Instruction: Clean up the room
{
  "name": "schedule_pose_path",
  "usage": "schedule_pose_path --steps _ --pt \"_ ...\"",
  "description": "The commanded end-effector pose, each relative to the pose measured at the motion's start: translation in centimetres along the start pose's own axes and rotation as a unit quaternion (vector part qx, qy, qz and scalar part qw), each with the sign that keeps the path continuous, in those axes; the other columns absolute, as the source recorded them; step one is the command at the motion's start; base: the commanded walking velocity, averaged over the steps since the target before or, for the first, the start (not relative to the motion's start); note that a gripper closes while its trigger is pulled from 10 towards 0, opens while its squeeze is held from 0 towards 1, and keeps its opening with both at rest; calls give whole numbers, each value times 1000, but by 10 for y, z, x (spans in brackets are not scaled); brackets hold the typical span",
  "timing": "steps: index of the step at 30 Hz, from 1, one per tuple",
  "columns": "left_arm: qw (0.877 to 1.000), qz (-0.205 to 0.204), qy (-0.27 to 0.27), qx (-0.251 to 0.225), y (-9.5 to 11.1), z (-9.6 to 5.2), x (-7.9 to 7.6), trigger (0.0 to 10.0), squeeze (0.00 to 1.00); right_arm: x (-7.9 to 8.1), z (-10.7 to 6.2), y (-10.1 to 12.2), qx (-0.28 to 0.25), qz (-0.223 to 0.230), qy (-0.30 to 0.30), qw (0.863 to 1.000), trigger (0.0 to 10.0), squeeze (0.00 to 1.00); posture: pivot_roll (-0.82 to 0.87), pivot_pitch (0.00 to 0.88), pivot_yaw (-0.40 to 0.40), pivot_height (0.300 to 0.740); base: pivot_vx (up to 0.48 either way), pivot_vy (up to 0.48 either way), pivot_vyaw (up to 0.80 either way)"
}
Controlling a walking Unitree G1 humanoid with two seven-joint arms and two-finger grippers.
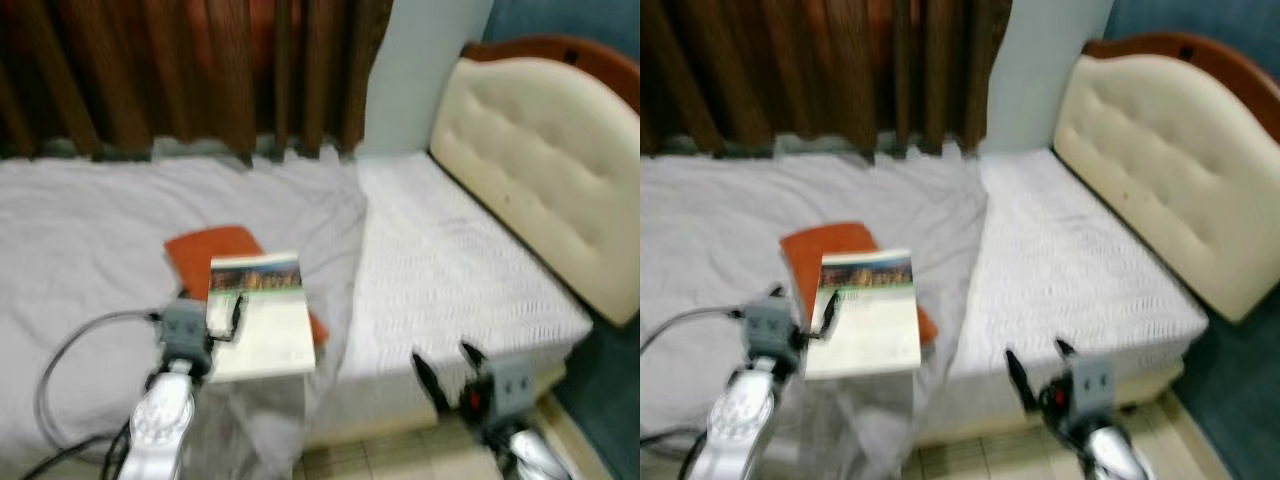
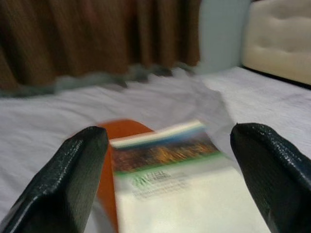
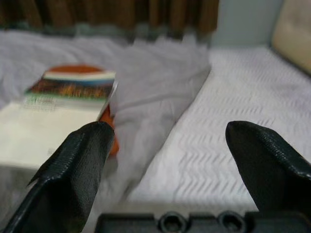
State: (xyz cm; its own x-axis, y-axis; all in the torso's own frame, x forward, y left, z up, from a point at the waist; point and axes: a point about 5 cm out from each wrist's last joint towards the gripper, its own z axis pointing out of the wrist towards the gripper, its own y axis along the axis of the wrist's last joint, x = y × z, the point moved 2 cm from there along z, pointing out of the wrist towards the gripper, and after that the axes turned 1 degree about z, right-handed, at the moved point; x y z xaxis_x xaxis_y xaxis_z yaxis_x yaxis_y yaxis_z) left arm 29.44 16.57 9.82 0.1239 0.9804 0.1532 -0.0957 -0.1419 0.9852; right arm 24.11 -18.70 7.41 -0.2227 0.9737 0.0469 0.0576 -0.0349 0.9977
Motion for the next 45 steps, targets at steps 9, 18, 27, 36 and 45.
schedule_pose_path --steps 9,18,27,36,45 --pt "996 -37 -69 31 5 -40 -31 10000 0 -7 6 -5 3 55 -50 997 10000 0 121 0 -72 740 0 0 0" --pt "996 38 -61 44 15 -18 -13 10000 0 -5 34 -8 4 66 -48 997 10000 0 138 0 -47 740 0 0 692" --pt "995 45 -60 60 9 -16 -16 10000 0 5 47 -9 2 67 -30 997 10000 0 146 0 -61 740 0 0 342" --pt "988 62 -129 66 1 19 -25 10000 0 4 32 -9 -18 56 -87 994 10000 0 37 0 94 740 0 0 0" --pt "986 49 -151 56 6 38 -23 10000 0 7 16 -11 -27 48 -123 991 10000 0 -36 0 147 740 0 0 0"
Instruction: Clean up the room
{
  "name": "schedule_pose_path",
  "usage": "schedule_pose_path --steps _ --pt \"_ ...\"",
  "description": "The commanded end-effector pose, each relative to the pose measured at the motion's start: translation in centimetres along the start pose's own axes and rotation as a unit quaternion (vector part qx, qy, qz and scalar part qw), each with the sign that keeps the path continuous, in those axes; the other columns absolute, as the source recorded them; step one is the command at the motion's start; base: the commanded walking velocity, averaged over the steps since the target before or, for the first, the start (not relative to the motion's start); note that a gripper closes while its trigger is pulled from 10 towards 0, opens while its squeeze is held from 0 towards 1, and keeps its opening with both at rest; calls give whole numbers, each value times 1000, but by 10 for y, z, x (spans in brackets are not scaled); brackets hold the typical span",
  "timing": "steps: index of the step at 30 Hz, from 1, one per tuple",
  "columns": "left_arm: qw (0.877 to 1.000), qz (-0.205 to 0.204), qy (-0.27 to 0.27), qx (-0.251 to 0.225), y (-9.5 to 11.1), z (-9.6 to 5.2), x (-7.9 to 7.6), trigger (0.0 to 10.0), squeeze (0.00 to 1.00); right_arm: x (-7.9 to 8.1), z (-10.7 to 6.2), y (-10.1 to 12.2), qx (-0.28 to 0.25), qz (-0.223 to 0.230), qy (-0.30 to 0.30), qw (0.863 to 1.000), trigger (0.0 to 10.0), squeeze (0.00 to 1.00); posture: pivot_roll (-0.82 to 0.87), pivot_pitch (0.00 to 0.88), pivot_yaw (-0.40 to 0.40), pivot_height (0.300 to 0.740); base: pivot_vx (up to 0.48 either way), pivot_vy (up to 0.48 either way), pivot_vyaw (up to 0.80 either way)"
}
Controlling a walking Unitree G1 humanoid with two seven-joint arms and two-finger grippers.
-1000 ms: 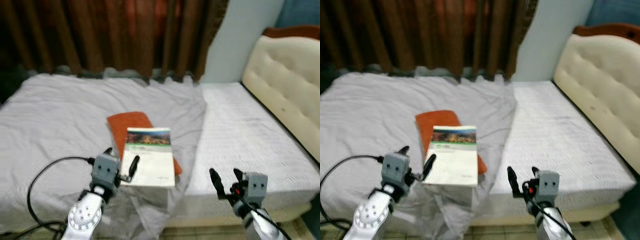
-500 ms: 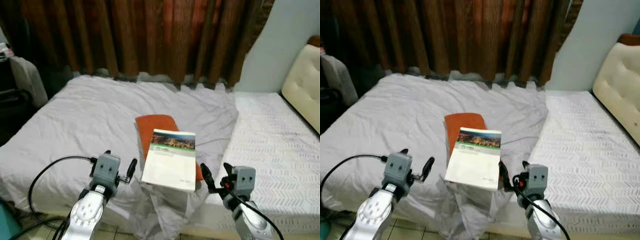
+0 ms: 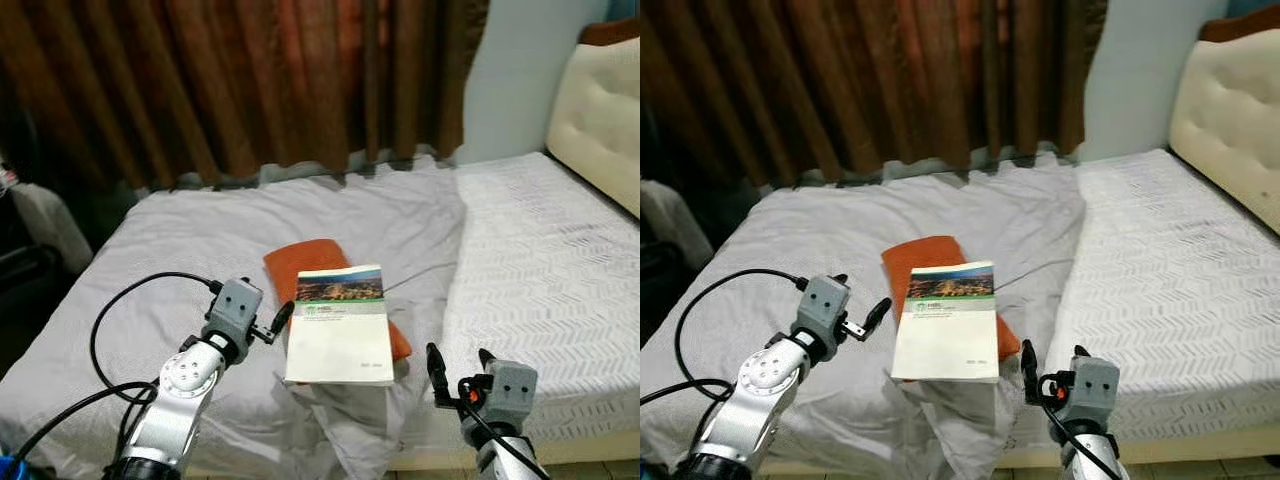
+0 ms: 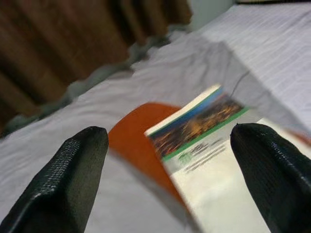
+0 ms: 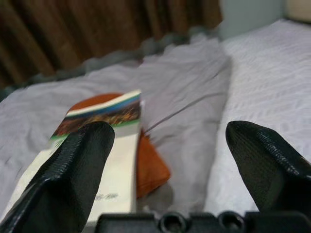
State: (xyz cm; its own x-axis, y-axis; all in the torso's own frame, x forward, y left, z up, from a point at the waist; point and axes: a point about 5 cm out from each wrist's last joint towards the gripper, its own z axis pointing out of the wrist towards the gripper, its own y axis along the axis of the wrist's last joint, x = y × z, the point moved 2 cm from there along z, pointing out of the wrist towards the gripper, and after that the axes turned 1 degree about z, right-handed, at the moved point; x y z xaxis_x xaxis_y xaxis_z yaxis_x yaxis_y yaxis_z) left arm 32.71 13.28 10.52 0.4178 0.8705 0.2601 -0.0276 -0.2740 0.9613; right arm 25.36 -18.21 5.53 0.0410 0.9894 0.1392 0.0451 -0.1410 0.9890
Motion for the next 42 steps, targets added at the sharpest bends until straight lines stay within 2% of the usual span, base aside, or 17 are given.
schedule_pose_path --steps 1,2,3,5,11,13,16,22,26,31,42 --pt "1000 -7 5 4 -3 0 4 10000 0 7 1 7 -16 -3 8 1000 10000 0 -36 0 147 740 0 0 0" --pt "1000 -17 15 4 -4 0 5 10000 0 7 1 8 -16 -6 13 1000 10000 0 -37 0 135 740 0 0 0" --pt "998 -50 33 7 -8 -3 5 10000 0 9 3 11 -18 -11 22 1000 10000 0 -33 0 112 740 0 0 0" --pt "997 -70 41 9 -12 -5 3 10000 0 11 4 13 -20 -15 29 999 10000 0 -25 0 91 740 0 0 0" --pt "996 -71 54 9 -21 -12 2 10000 0 18 4 17 -21 -22 48 998 10000 0 -16 0 39 740 0 0 0" --pt "993 -85 84 4 -24 -22 5 10000 0 18 5 16 -11 -25 66 997 10000 0 0 0 19 740 0 0 0" --pt "993 -79 91 1 -23 -26 5 10000 0 18 7 16 -10 -28 72 997 10000 0 4 0 18 740 0 0 0" --pt "995 -55 84 -7 -14 -19 7 10000 0 16 16 19 -12 -24 68 997 10000 0 13 0 11 740 369 0 0" --pt "995 -60 81 -11 -12 -18 5 10000 0 14 19 19 -12 -25 68 997 10000 0 13 0 7 740 441 0 0" --pt "992 -97 83 -7 -15 -17 -3 10000 0 10 25 20 -11 -33 70 997 10000 0 13 0 -5 740 450 0 0" --pt "993 -97 73 2 -19 -17 -13 10000 0 14 28 17 -1 -39 91 995 10000 0 18 10 -25 740 451 0 0"
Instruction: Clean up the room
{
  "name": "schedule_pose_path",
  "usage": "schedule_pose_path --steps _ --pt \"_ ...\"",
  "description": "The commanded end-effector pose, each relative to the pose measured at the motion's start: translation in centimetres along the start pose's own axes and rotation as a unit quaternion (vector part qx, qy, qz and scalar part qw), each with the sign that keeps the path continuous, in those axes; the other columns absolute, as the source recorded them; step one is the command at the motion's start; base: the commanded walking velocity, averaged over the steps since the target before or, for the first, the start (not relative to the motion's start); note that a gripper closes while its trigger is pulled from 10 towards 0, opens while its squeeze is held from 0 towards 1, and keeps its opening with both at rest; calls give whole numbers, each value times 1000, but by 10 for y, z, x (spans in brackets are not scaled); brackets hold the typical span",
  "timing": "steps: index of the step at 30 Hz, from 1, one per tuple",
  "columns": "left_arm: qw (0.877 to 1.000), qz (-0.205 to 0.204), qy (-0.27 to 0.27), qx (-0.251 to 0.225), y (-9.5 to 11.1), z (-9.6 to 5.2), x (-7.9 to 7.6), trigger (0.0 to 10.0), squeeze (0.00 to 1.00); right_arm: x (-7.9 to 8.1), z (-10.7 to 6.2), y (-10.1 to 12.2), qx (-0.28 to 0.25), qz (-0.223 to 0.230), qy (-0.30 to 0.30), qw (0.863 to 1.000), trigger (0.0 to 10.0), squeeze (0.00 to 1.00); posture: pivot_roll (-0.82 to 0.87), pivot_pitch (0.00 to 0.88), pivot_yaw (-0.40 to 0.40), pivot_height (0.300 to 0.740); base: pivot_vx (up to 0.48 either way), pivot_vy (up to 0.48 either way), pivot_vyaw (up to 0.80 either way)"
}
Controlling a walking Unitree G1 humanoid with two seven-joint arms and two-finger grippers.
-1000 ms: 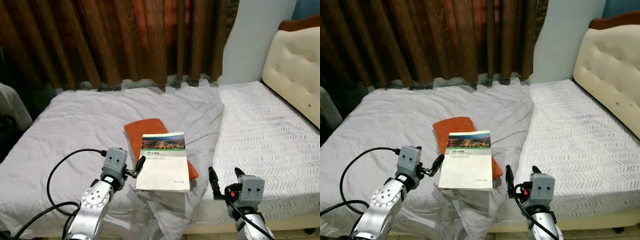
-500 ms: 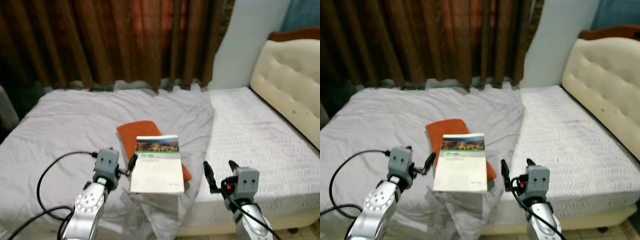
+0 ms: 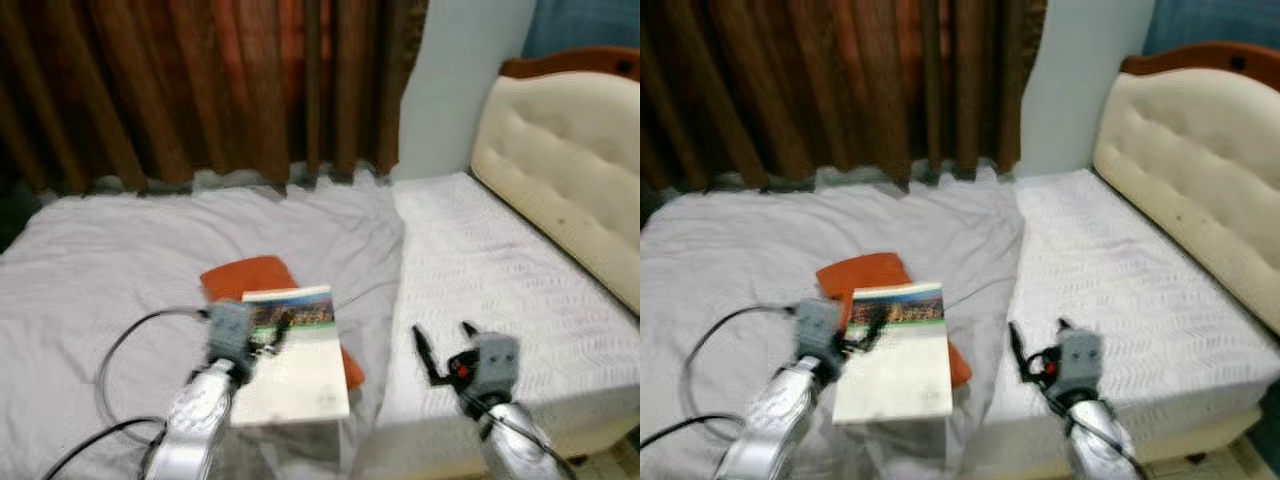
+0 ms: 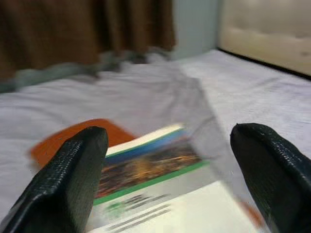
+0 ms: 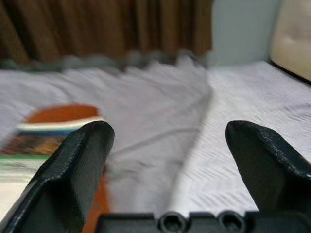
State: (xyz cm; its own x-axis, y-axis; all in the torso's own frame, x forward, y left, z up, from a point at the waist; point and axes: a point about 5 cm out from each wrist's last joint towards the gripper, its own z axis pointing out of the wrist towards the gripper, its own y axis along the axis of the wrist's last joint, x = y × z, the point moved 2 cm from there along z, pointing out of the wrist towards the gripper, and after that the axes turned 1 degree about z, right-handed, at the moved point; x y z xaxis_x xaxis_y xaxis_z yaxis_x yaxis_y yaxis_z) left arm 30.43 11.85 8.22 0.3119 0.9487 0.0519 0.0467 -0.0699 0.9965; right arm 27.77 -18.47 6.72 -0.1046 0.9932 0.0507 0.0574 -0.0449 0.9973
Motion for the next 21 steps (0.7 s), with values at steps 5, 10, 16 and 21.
schedule_pose_path --steps 5,10,16,21 --pt "999 12 27 13 -1 0 20 10000 0 15 7 5 -8 7 29 1000 10000 0 15 22 -29 740 460 0 0" --pt "997 -15 71 21 -5 -3 32 10000 0 14 3 2 6 7 40 999 10000 0 8 32 -37 740 92 0 0" --pt "991 -57 115 43 -19 -6 42 10000 0 19 3 -4 29 13 69 997 10000 0 15 50 -59 740 0 0 0" --pt "982 -80 141 99 -49 4 71 10000 0 15 0 -4 46 1 85 995 10000 0 -12 107 -122 740 0 0 0"
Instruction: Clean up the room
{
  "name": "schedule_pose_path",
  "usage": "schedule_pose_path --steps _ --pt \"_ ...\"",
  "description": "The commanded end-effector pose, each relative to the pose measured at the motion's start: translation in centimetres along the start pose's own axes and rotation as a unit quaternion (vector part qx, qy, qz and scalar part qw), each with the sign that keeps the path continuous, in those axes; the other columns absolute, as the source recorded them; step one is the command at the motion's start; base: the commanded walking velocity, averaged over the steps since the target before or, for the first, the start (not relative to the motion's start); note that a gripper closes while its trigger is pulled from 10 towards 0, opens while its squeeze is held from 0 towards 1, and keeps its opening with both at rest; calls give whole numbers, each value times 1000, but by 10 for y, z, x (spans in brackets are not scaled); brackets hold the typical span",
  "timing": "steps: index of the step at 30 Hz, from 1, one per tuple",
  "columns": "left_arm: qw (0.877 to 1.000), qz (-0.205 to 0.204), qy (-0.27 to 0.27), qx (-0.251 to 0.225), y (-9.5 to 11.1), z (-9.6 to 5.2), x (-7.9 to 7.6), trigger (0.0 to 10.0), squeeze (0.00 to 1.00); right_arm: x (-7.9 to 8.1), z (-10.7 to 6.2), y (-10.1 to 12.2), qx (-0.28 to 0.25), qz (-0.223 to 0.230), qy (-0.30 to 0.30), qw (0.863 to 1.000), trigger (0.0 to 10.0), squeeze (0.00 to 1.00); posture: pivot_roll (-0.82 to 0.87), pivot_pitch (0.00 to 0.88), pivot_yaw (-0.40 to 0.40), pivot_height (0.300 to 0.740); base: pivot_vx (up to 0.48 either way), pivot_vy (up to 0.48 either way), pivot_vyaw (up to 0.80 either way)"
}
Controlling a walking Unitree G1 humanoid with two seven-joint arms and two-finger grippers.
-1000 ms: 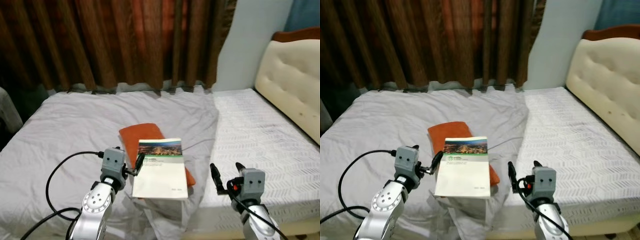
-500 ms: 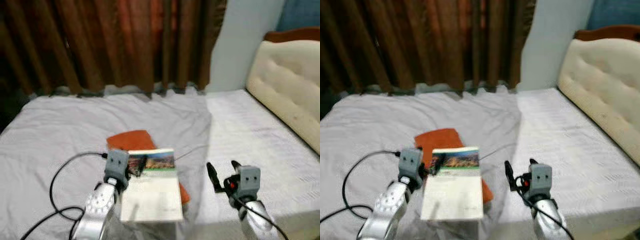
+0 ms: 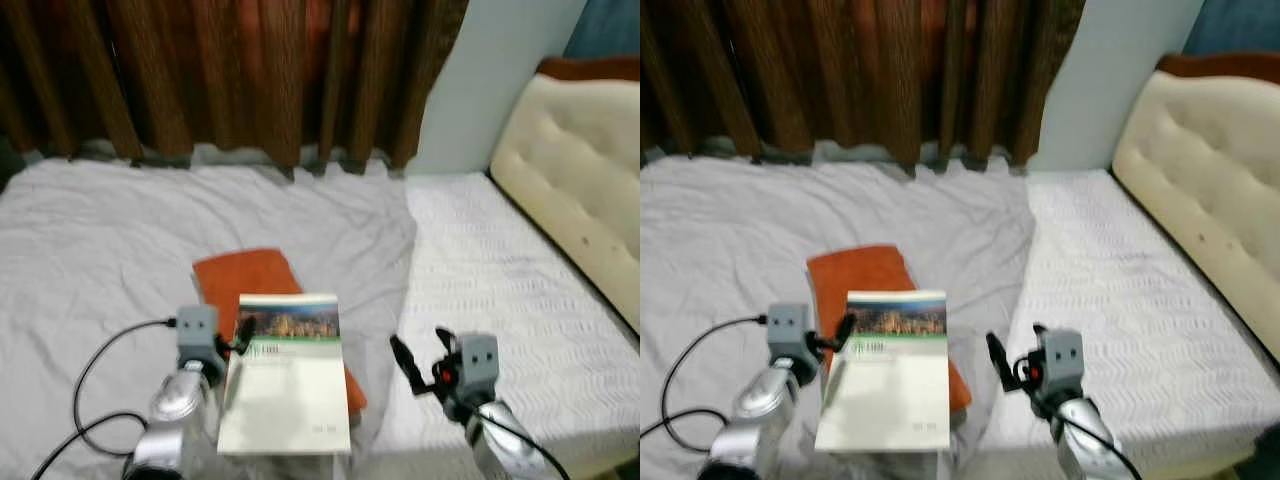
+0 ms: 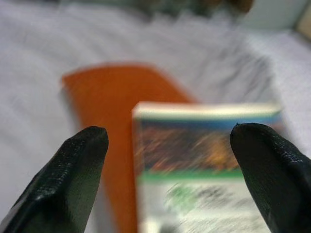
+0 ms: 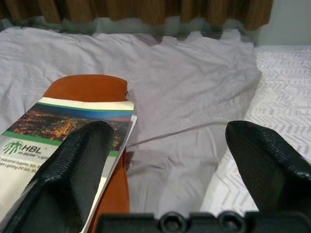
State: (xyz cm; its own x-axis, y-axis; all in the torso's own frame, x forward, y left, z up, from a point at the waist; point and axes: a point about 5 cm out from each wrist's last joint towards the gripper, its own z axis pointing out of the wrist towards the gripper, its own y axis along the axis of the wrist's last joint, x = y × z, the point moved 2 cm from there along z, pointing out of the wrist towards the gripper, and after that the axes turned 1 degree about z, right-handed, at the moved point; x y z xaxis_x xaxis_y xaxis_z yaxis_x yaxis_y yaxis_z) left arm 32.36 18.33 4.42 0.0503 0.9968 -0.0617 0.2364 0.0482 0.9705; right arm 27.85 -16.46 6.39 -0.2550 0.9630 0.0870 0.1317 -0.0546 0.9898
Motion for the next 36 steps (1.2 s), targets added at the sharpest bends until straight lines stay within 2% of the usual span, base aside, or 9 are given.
schedule_pose_path --steps 1,4,7,8,10,14,20,31,36 --pt "1000 -4 19 15 -5 6 5 10000 0 -4 -4 0 11 -10 6 1000 10000 0 -12 107 -122 740 0 0 0" --pt "999 -21 41 20 -7 9 12 10000 0 -7 -6 2 15 -21 12 1000 10000 0 -41 110 -141 740 0 0 0" --pt "998 -44 44 25 -12 9 10 10000 0 -12 -8 5 16 -27 12 999 10000 0 -53 105 -149 740 0 0 0" --pt "997 -64 40 29 -18 8 6 10000 0 -14 -9 6 16 -31 11 999 10000 0 -67 101 -145 740 0 0 0" --pt "996 -71 36 29 -21 7 5 10000 0 -15 -9 7 17 -32 11 999 10000 0 -67 103 -141 740 0 0 0" --pt "990 -116 46 63 -52 -7 0 10000 0 -16 -11 6 20 -33 10 999 10000 0 -73 107 -135 740 0 0 0" --pt "987 -155 10 52 -56 -9 -17 10000 0 -12 -14 1 30 -33 20 999 10000 0 -66 114 -151 740 0 0 0" --pt "980 -173 26 89 -76 -16 -19 10000 0 -10 -16 -2 38 -33 25 998 10000 0 -68 112 -150 740 0 0 0" --pt "979 -175 6 101 -81 -18 -32 10000 0 -11 -16 -3 41 -35 24 998 10000 0 -71 106 -151 740 0 0 0"
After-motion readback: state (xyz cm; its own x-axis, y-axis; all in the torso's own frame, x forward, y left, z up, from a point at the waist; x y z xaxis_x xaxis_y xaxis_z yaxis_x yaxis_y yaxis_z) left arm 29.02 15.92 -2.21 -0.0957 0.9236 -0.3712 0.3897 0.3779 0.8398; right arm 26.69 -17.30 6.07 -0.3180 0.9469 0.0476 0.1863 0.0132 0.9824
